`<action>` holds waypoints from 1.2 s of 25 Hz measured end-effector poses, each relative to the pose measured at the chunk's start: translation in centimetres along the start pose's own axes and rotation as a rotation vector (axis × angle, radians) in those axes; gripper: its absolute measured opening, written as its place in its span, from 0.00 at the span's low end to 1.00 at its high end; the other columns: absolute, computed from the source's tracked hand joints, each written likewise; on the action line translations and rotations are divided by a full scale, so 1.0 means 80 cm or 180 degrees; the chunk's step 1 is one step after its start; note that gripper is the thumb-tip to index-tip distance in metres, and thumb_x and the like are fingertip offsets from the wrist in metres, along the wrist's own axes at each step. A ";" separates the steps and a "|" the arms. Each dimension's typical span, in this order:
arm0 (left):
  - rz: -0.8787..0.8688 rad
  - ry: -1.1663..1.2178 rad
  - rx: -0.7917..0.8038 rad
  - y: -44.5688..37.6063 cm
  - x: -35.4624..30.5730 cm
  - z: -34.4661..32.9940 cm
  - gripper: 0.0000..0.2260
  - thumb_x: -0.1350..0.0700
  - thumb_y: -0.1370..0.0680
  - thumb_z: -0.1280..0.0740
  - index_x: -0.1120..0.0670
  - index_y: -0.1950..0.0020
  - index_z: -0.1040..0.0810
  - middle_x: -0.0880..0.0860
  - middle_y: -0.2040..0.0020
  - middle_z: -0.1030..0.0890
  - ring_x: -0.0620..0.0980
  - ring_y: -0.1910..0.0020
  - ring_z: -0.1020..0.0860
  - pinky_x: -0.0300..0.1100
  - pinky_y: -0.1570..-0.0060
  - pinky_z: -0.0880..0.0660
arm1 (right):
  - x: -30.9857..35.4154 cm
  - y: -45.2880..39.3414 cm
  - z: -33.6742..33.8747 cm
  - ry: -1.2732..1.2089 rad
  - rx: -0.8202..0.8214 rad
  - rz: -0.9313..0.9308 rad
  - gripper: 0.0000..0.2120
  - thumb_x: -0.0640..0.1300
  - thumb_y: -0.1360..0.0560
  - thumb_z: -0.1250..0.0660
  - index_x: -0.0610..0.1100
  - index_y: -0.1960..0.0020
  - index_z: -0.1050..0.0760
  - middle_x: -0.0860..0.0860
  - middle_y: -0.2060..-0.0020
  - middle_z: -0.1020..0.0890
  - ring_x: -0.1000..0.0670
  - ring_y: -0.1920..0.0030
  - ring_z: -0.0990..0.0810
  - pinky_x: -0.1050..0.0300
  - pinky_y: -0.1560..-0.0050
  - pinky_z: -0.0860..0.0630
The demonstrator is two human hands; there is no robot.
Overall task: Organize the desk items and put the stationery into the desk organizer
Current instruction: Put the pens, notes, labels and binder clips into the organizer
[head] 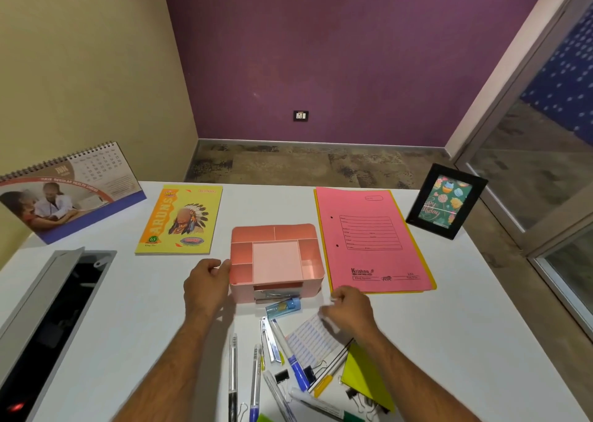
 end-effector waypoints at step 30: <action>-0.0758 0.1079 0.1860 0.114 -0.072 -0.062 0.05 0.63 0.28 0.26 0.58 0.53 0.18 0.55 0.60 0.16 0.49 0.61 0.17 0.40 0.60 0.19 | 0.020 0.057 0.018 -0.2989 0.0656 0.0278 0.19 0.30 0.30 0.26 0.40 0.41 0.22 0.44 0.49 0.14 0.46 0.53 0.15 0.56 0.61 0.20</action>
Point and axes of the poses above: each hand's wrist, its own y-axis away from the middle knuckle, its own z-axis out of the back of the hand, x = y × z, the point moved 8 cm from there along -y, towards the middle knuckle
